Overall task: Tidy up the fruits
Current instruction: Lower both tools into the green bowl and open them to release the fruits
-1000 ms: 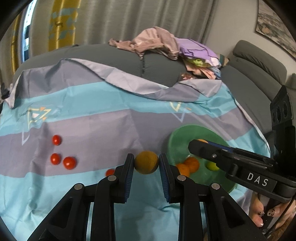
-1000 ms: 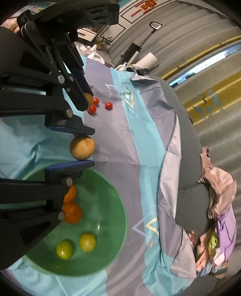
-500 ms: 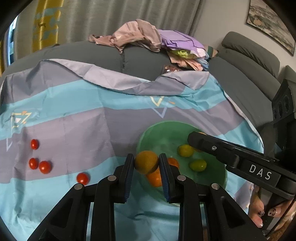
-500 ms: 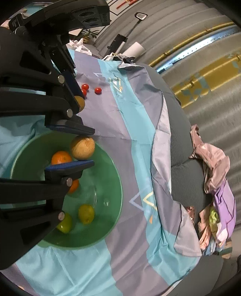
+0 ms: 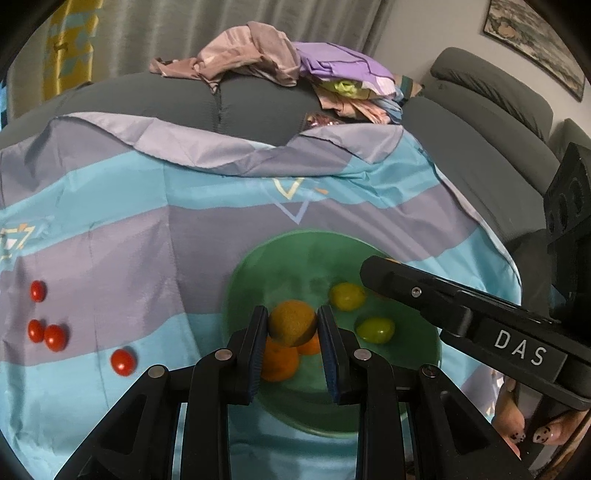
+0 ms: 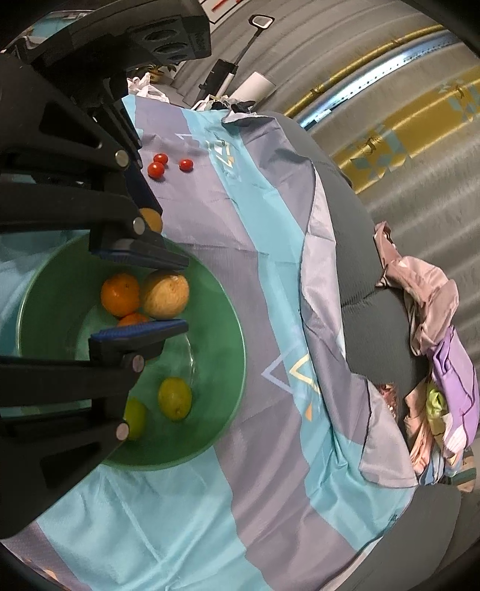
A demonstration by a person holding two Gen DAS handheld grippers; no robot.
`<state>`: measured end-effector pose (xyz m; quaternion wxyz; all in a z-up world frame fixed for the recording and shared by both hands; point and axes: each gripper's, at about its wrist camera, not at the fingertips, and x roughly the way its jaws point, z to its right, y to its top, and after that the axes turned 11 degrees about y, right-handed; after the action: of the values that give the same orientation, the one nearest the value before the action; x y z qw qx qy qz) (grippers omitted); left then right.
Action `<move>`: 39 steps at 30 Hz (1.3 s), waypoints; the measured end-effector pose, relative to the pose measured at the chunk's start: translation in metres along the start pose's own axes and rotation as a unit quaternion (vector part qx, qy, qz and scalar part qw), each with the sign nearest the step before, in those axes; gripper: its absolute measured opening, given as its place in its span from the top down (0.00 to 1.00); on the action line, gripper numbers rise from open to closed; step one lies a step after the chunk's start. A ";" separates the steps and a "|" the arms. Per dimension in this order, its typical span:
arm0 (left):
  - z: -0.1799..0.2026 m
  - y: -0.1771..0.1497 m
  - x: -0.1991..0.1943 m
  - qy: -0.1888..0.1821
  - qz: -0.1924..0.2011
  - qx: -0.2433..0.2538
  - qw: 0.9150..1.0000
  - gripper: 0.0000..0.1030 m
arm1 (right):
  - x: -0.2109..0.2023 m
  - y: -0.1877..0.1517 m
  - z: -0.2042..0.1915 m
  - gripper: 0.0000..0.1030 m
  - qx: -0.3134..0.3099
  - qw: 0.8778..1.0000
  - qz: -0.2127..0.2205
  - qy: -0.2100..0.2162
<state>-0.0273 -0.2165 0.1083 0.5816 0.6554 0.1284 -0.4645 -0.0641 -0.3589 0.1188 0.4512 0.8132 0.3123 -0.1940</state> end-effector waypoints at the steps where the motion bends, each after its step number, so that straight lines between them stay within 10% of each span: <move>1: 0.002 0.000 0.002 -0.002 -0.002 0.001 1.000 0.73 | 0.000 0.000 0.002 0.72 0.002 1.000 0.000 -0.002; 39: 0.020 -0.012 0.042 0.013 -0.045 -0.003 0.999 0.73 | 0.026 -0.009 0.049 0.72 0.015 0.999 -0.038 -0.011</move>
<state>-0.0223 -0.2459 0.0707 0.5601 0.6535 0.1667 -0.4811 -0.0531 -0.3883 0.0723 0.4343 0.8055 0.3351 -0.2244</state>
